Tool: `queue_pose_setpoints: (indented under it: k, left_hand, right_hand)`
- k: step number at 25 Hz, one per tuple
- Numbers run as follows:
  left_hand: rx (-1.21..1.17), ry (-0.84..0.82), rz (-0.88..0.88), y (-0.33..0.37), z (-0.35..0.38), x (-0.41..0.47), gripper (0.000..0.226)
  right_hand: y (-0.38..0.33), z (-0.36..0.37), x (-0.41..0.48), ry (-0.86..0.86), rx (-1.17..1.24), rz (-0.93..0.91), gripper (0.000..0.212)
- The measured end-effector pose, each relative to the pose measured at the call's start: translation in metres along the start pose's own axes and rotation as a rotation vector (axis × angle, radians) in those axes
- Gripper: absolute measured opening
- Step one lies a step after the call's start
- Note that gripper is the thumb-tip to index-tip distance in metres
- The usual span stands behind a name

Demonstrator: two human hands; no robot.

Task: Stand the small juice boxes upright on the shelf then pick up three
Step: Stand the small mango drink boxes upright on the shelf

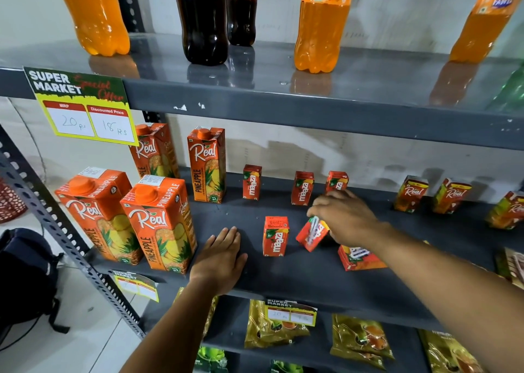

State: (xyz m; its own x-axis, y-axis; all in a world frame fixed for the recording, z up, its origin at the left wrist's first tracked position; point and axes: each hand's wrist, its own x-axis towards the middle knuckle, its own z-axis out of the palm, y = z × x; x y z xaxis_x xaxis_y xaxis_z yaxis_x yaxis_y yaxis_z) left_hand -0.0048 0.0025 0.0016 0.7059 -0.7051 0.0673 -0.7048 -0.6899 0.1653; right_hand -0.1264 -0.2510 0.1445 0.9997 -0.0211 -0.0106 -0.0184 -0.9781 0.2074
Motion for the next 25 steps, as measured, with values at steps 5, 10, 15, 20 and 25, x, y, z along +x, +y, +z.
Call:
queue_pose_setpoints:
  k: [5,10,15,20,25]
  left_hand:
    - [0.005,-0.001,-0.008,0.002,-0.001,0.000,0.063]
    - [0.007,-0.001,-0.011,0.003,-0.002,0.000,0.063]
    - [0.012,0.002,-0.011,0.003,-0.002,0.000,0.063]
    - [0.024,-0.004,-0.010,0.003,-0.002,-0.001,0.063]
    - [0.021,0.005,-0.006,0.003,-0.002,0.000,0.063]
  right_hand:
    - [0.003,-0.011,-0.002,-0.037,-0.135,-0.325,0.051]
    - [0.008,-0.011,0.002,-0.043,-0.129,-0.312,0.050]
    - [0.003,-0.017,0.010,-0.157,-0.164,-0.065,0.056]
    - [-0.020,-0.012,0.012,-0.200,0.001,0.295,0.058]
    - [0.006,-0.026,0.009,-0.112,0.235,0.383,0.069]
